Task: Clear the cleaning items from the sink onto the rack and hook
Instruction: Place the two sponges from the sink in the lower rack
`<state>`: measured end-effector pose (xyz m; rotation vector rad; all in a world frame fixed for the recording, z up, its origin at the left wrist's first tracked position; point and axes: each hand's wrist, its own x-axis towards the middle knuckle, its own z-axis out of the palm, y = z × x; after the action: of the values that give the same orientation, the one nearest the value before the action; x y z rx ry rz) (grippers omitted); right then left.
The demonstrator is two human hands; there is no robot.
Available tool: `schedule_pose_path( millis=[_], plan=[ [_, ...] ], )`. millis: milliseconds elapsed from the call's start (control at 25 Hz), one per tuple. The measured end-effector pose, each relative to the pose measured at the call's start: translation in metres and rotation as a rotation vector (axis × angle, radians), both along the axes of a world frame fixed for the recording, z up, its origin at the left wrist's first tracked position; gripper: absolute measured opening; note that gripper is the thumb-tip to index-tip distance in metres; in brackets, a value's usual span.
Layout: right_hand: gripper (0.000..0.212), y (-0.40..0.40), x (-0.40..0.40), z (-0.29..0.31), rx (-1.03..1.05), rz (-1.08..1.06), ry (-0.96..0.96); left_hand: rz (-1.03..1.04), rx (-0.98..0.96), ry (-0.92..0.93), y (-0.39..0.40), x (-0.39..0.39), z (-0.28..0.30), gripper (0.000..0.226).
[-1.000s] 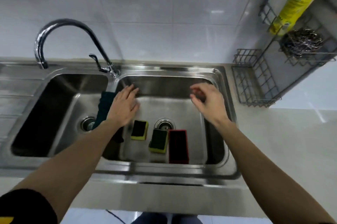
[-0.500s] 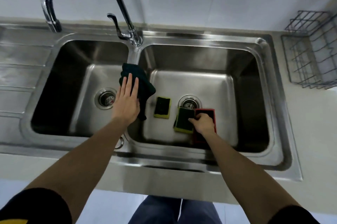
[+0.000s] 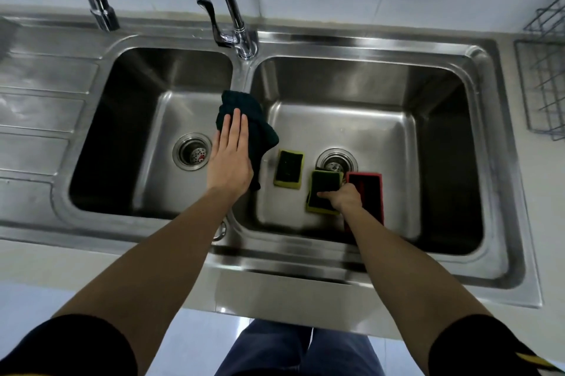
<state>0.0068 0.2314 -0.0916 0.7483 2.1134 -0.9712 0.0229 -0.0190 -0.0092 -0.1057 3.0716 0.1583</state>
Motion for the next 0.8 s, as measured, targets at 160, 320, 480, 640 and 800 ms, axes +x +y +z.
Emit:
schedule_pose_path(
  millis=[160, 320, 480, 640, 800],
  plan=[
    [0.055, 0.005, -0.001, -0.003, -0.111, -0.074, 0.065, 0.003, -0.018, 0.002, 0.0, 0.0, -0.001, 0.076],
    [0.052, 0.016, 0.001, 0.016, -0.342, -0.201, 0.145, 0.0, -0.01, -0.003, -0.003, -0.001, -0.002, 0.075],
    [0.046, 0.04, 0.0, 0.049, -0.505, -0.287, 0.183, 0.064, 0.083, -0.014, 0.014, -0.006, 0.012, 0.072],
    [0.041, 0.077, -0.009, 0.098, -0.654, -0.359, 0.246, -0.015, 0.395, -0.002, 0.084, -0.03, 0.045, 0.07],
    [0.035, 0.129, -0.025, 0.151, -0.71, -0.384, 0.412, 0.069, 1.029, -0.166, 0.19, -0.073, 0.094, 0.063]
  ],
)
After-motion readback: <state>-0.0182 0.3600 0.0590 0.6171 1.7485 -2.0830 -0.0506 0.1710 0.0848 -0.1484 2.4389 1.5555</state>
